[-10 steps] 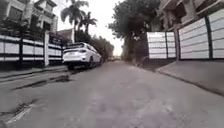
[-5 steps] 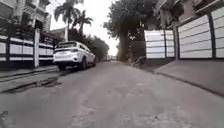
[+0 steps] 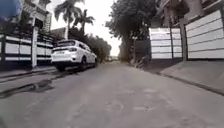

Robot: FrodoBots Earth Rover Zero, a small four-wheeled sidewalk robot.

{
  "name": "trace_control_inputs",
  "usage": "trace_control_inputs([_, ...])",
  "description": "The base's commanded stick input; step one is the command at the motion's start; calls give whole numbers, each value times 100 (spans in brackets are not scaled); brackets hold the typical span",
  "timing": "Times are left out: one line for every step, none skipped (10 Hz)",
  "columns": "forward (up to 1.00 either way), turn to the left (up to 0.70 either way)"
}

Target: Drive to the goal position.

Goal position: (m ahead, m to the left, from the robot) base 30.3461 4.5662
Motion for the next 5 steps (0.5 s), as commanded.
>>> trace_control_inputs([100,-24])
trace_control_inputs([100,4])
trace_control_inputs([100,4])
trace_control_inputs([100,4])
trace_control_inputs([100,4])
